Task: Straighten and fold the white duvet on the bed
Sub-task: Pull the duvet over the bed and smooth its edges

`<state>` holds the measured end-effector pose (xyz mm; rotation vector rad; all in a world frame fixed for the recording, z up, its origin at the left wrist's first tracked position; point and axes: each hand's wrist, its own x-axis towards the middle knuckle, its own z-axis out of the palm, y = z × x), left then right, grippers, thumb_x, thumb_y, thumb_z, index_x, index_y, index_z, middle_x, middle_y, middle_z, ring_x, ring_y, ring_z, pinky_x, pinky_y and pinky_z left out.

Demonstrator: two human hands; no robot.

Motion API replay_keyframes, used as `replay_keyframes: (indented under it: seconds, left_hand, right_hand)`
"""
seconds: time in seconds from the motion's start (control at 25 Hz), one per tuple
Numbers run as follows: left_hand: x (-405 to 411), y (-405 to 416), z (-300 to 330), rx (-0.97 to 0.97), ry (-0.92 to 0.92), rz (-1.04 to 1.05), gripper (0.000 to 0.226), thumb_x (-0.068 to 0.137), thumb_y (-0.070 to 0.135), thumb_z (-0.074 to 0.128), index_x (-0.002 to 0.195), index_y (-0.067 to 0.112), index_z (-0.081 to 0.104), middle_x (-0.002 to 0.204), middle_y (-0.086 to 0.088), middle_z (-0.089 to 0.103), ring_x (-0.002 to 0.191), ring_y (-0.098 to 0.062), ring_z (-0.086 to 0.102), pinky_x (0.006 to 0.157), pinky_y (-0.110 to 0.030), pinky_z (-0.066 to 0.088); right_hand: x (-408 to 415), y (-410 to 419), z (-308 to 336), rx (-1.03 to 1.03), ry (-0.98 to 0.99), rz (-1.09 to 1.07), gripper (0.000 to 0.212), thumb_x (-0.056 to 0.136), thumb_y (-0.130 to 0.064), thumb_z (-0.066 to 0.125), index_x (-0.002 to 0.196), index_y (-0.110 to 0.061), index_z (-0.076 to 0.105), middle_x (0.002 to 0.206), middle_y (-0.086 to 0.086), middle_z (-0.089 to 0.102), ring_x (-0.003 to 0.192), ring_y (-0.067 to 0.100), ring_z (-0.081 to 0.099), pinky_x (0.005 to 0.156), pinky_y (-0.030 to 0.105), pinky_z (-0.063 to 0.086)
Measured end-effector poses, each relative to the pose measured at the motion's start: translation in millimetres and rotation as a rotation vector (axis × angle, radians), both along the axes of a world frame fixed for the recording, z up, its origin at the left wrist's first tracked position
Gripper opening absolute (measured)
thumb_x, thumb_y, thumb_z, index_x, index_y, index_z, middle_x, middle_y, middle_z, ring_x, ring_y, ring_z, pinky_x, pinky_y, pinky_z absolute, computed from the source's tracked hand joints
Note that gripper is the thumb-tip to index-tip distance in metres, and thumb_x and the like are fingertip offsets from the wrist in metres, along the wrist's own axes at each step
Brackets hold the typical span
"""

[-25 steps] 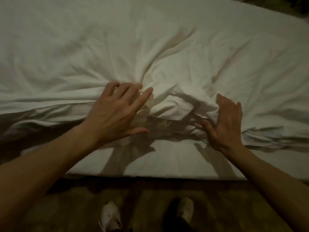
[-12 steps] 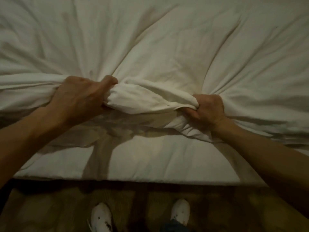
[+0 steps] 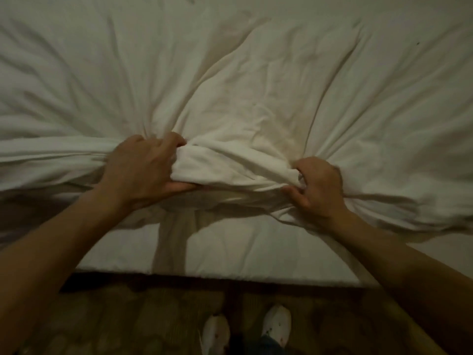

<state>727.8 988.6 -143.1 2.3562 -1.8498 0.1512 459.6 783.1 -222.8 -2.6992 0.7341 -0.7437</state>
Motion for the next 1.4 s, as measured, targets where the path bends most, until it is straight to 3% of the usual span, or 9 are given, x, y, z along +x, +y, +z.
replay_keyframes:
  seconds: [0.2, 0.32, 0.48, 0.6, 0.72, 0.92, 1.04, 1.24, 1.4]
  left_hand:
    - [-90.3, 5.0, -1.2, -0.235, 0.075, -0.021, 0.089, 0.087, 0.077, 0.041, 0.139, 0.005, 0.051, 0.136, -0.021, 0.053, 0.126, -0.037, 0.049, 0.107, -0.055, 0.033]
    - [-136.6, -45.2, -28.7, -0.12, 0.078, -0.098, 0.086, 0.09, 0.076, 0.032, 0.145, 0.011, 0.046, 0.145, -0.018, 0.048, 0.138, -0.034, 0.04, 0.118, -0.055, 0.018]
    - [-128.9, -74.5, -101.1, -0.038, -0.033, -0.058, 0.09, 0.082, 0.082, 0.037, 0.126, 0.006, 0.056, 0.127, -0.017, 0.057, 0.115, -0.034, 0.05, 0.104, -0.049, 0.03]
    - [-115.4, -89.2, -124.2, -0.163, -0.095, -0.073, 0.074, 0.085, 0.078, 0.037, 0.097, 0.008, 0.061, 0.097, -0.016, 0.062, 0.089, -0.032, 0.054, 0.08, -0.043, 0.034]
    - [-116.3, -109.9, -101.9, -0.229, -0.047, 0.004, 0.07, 0.096, 0.07, 0.024, 0.069, 0.014, 0.056, 0.068, -0.014, 0.063, 0.06, -0.03, 0.055, 0.065, -0.038, 0.037]
    - [-135.6, -83.6, -51.2, -0.359, 0.072, -0.024, 0.067, 0.101, 0.063, 0.014, 0.054, 0.021, 0.039, 0.047, -0.002, 0.041, 0.044, -0.016, 0.031, 0.058, -0.029, 0.023]
    - [-147.6, -91.0, -69.5, -0.178, -0.036, 0.093, 0.08, 0.099, 0.068, 0.01, 0.049, 0.019, 0.049, 0.045, -0.009, 0.054, 0.039, -0.025, 0.043, 0.051, -0.03, 0.03]
    - [-164.3, -93.6, -66.8, -0.164, 0.029, 0.111, 0.077, 0.099, 0.066, 0.017, 0.08, 0.012, 0.067, 0.079, -0.014, 0.067, 0.071, -0.03, 0.059, 0.071, -0.039, 0.039]
    - [-258.4, -117.0, -62.5, -0.217, 0.099, -0.228, 0.07, 0.097, 0.063, 0.031, 0.127, 0.007, 0.06, 0.126, -0.018, 0.06, 0.11, -0.034, 0.056, 0.093, -0.046, 0.041]
  right_hand:
    - [-76.1, 48.7, 7.0, 0.075, -0.05, -0.159, 0.094, 0.096, -0.073, 0.029, 0.138, 0.009, 0.049, 0.142, 0.026, 0.049, 0.135, 0.04, 0.044, 0.112, 0.06, 0.033]
    - [-81.7, 46.0, -14.4, 0.047, -0.02, -0.229, 0.095, 0.097, -0.073, 0.026, 0.146, 0.007, 0.04, 0.152, 0.025, 0.041, 0.144, 0.037, 0.036, 0.119, 0.059, 0.024]
    - [-64.0, 19.3, -52.6, -0.024, 0.109, -0.287, 0.091, 0.095, -0.075, 0.026, 0.138, 0.001, 0.052, 0.135, 0.022, 0.056, 0.127, 0.037, 0.05, 0.113, 0.056, 0.032]
    - [-57.8, -10.3, -59.4, -0.093, 0.058, -0.233, 0.084, 0.097, -0.074, 0.019, 0.096, -0.005, 0.067, 0.092, 0.017, 0.065, 0.085, 0.035, 0.058, 0.082, 0.044, 0.039]
    - [-48.8, -30.4, -37.1, -0.065, -0.01, -0.209, 0.082, 0.097, -0.075, 0.014, 0.066, -0.012, 0.057, 0.061, 0.014, 0.059, 0.055, 0.034, 0.054, 0.058, 0.032, 0.025]
    - [-89.8, -22.1, 18.9, -0.027, -0.104, -0.075, 0.08, 0.096, -0.077, 0.009, 0.057, -0.017, 0.045, 0.049, 0.006, 0.045, 0.044, 0.024, 0.046, 0.052, 0.03, 0.027]
    - [-81.3, -15.6, -3.8, 0.036, 0.126, -0.162, 0.093, 0.091, -0.082, 0.002, 0.06, -0.014, 0.059, 0.055, 0.009, 0.058, 0.05, 0.031, 0.056, 0.057, 0.03, 0.026]
    - [-112.8, -20.7, -16.1, 0.043, -0.025, -0.082, 0.081, 0.096, -0.074, 0.02, 0.087, -0.007, 0.064, 0.089, 0.015, 0.063, 0.083, 0.032, 0.059, 0.075, 0.033, 0.036]
    - [-207.5, -49.8, 0.4, -0.139, 0.035, -0.116, 0.093, 0.096, -0.073, 0.025, 0.128, 0.008, 0.059, 0.138, 0.029, 0.053, 0.135, 0.043, 0.044, 0.114, 0.065, 0.027]
